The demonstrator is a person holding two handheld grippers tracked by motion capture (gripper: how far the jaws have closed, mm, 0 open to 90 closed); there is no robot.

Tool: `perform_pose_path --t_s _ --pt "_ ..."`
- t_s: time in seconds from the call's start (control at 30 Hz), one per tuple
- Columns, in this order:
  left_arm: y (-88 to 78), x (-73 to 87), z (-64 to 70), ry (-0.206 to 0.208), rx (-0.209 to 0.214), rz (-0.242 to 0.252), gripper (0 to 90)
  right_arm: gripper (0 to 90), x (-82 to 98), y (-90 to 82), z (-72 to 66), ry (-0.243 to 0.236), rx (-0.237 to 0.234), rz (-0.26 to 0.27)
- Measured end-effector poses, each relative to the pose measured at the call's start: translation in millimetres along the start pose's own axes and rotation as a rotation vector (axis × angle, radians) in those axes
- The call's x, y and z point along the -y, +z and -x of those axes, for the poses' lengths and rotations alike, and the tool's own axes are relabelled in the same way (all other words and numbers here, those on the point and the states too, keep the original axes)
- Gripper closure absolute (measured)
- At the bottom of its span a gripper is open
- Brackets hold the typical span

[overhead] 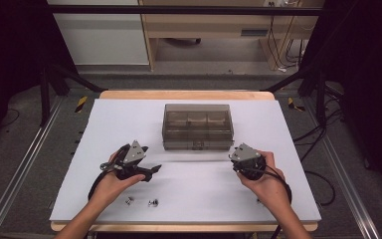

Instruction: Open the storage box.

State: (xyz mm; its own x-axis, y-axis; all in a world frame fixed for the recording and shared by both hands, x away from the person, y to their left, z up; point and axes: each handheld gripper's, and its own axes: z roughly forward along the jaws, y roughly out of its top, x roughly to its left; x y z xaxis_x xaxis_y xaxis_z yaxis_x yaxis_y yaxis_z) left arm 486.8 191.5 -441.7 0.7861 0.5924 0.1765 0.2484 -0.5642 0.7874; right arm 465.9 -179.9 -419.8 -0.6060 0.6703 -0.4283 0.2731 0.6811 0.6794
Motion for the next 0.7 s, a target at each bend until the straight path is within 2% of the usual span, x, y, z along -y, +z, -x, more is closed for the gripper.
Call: perform_pose_path --t_s 0.03,0.07,0.1,0.13,0.27,0.33,0.4,0.47,0.5,0.53,0.57,0.7 --pt "1.1 -2.3 0.4 0.01 -0.003 -0.012 19.6 64.1 1.1 -0.3 4.5 0.003 0.003 -0.007" --pt "1.7 -4.6 0.5 0.019 -0.006 -0.024 19.3 62.9 3.1 -0.2 11.9 -0.022 0.013 -0.01" --pt "2.7 -6.7 0.3 0.016 0.0 -0.026 19.3 62.9 3.1 -0.2 11.9 -0.022 0.013 -0.01" --pt "3.6 -8.6 -0.3 0.008 0.007 -0.028 18.5 62.0 4.2 -0.3 14.8 -0.017 0.005 -0.007" --pt "5.8 -13.9 -3.1 -0.026 -0.008 -0.027 18.1 55.7 8.2 2.1 25.0 0.022 -0.055 0.006" --pt "4.9 -14.2 -3.9 -0.044 -0.021 -0.009 21.8 53.2 8.5 2.7 27.5 0.034 -0.081 0.008" --pt "4.4 -14.5 -4.1 -0.051 -0.014 -0.004 23.2 52.6 6.9 1.7 28.2 0.039 -0.085 0.017" --pt "2.1 -16.6 -4.8 -0.046 -0.013 -0.001 23.5 52.9 5.8 1.4 28.9 0.042 -0.089 0.018" --pt "0.9 -18.1 -5.1 -0.043 -0.011 0.003 25.3 57.2 3.6 1.1 31.2 0.048 -0.1 0.01" --pt "-0.8 -20.4 -5.5 -0.035 -0.008 0.002 25.3 57.2 3.6 1.1 31.2 0.048 -0.1 0.01" --pt "-2.8 -23.2 -5.9 -0.03 -0.009 0.007 29.4 59.7 0.9 1.2 34.5 0.047 -0.112 0.003" --pt "-5.8 -35.8 -8.8 -0.009 0.012 -0.007 34.6 63.1 -5.0 2.1 39.9 0.048 -0.132 -0.003"
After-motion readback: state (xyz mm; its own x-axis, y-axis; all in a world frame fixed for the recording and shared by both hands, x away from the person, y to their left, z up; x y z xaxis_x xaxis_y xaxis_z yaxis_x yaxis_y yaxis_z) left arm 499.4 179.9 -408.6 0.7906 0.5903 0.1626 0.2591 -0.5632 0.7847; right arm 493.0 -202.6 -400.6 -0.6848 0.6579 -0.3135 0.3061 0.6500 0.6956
